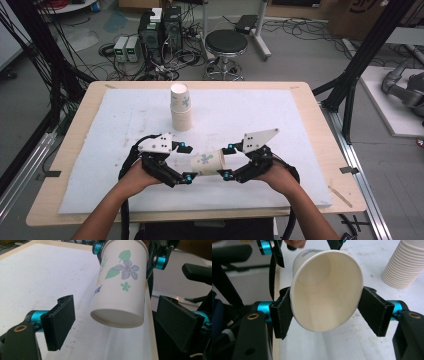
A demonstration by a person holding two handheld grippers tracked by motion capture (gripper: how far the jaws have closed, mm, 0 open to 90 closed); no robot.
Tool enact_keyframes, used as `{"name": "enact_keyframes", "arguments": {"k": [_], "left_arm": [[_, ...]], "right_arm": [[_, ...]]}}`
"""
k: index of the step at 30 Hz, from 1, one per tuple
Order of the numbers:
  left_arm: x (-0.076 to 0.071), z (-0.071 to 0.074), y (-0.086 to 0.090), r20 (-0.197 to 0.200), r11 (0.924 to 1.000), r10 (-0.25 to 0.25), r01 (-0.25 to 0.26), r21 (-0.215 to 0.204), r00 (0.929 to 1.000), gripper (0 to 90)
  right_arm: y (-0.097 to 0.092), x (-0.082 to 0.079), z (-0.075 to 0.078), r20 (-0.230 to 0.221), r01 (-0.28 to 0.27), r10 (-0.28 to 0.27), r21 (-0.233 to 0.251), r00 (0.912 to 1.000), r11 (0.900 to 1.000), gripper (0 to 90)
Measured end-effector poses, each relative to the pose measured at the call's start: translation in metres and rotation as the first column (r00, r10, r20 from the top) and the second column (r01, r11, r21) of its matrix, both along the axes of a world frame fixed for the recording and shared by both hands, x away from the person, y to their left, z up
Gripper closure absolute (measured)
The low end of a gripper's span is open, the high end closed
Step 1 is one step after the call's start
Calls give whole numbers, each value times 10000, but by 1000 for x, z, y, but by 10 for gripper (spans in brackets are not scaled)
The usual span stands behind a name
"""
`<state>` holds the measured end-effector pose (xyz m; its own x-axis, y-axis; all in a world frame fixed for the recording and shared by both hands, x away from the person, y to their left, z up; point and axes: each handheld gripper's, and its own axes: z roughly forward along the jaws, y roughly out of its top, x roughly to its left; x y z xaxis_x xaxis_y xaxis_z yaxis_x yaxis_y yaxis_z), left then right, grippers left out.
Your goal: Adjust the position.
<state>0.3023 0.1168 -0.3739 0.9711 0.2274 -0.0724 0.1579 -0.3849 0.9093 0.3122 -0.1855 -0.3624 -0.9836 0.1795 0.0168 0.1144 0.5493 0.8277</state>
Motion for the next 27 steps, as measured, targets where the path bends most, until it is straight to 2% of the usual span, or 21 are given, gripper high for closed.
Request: {"name": "enact_keyframes", "arguments": {"k": [2, 5, 14, 24, 27], "left_arm": [[1, 2, -1, 96, 9997, -18, 16, 252, 10000, 159], [1, 4, -2, 135, 9992, -85, 80, 392, 9999, 160], [3, 5, -9, 172, 9949, -229, 211, 988, 9996, 165], [3, 2, -16, 78, 9891, -366, 351, 1429, 9993, 169], [3, 2, -18, 88, 9854, -456, 435, 1648, 9989, 173]], "right_arm": [[4, 1, 4, 108, -110, 113, -319, 9999, 9994, 313], [9, 1, 8, 195, -223, 240, -807, 9995, 9965, 313], [20, 2, 15, 481, -388, 465, -1492, 9978, 9880, 313], [31, 2, 21, 731, -459, 657, -2451, 9952, 9684, 313], [35, 2, 23, 769, -526, 762, -2718, 9941, 9609, 314]]}}
